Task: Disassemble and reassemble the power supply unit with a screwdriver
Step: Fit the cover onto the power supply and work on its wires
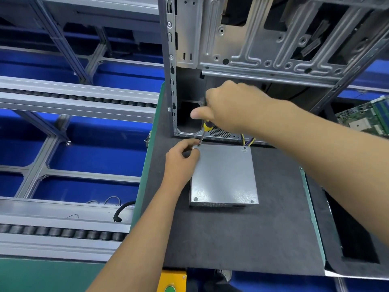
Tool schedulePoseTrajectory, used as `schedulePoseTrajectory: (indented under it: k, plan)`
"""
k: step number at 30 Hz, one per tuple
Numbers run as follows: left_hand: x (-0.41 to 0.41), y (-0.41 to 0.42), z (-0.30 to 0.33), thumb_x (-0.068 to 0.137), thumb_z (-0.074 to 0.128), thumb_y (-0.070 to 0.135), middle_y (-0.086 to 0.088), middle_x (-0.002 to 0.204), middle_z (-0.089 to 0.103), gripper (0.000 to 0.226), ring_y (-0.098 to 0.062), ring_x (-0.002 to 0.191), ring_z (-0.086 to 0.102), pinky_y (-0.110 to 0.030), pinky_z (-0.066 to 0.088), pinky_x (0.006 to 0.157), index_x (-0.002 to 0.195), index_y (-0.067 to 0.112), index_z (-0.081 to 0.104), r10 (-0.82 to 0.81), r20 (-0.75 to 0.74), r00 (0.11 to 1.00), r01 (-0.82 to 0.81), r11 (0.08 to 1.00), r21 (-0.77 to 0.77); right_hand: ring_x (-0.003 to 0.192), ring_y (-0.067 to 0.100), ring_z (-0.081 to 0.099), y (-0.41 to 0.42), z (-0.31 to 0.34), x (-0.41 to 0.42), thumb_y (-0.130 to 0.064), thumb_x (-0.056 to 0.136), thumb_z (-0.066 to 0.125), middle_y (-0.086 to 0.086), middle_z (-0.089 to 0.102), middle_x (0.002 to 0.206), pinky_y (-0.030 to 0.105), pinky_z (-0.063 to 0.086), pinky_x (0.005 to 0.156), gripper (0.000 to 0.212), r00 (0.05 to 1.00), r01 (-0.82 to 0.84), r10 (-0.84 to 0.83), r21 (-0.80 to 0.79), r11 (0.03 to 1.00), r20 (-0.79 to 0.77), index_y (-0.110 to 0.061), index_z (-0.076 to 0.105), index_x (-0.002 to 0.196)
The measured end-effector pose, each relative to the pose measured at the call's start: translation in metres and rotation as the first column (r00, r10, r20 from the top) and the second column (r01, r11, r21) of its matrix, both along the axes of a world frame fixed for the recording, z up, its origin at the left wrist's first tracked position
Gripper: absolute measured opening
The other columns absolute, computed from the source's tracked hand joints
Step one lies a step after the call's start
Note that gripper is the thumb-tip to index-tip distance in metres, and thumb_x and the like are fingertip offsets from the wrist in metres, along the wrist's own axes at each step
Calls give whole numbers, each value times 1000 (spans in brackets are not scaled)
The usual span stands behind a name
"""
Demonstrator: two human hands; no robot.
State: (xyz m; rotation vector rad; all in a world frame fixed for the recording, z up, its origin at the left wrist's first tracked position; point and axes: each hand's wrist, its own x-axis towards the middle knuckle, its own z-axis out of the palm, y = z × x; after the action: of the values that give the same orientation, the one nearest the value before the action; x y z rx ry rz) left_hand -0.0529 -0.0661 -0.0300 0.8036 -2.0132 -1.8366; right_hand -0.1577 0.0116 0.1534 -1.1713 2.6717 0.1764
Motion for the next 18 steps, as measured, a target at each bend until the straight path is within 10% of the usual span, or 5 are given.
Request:
schedulePoseTrajectory:
  k: [4, 14, 18]
  plan:
    - [0, -1, -2, 91, 59, 11, 5, 97, 73, 24, -7, 89, 67, -12, 50, 70, 104, 24, 74, -9, 18, 1000, 9, 1000, -16, 82, 21, 50, 3, -1, -3, -14, 92, 55, -2, 39, 100, 35, 40, 70, 14, 960, -133, 158, -123, 984, 230, -22, 47, 100]
    - [0, 0, 3, 92, 60, 11, 1, 100, 73, 22, -11, 90, 65, -10, 49, 75, 106, 21, 74, -14, 41, 999, 16, 997, -72, 54, 19, 31, -3, -21, 10, -74, 89, 40, 1, 37, 67, 29, 22, 49, 61, 984, 49, -95, -288, 956, -149, -18, 38, 63]
    - [1, -3, 6, 92, 69, 18, 3, 95, 74, 12, -8, 91, 68, -19, 53, 80, 101, 18, 77, -18, 17, 1000, 19, 995, -95, 78, 20, 50, 8, -16, 2, -30, 90, 58, -1, 49, 97, 35, 41, 68, 13, 942, -24, 150, -386, 922, 299, -23, 47, 94]
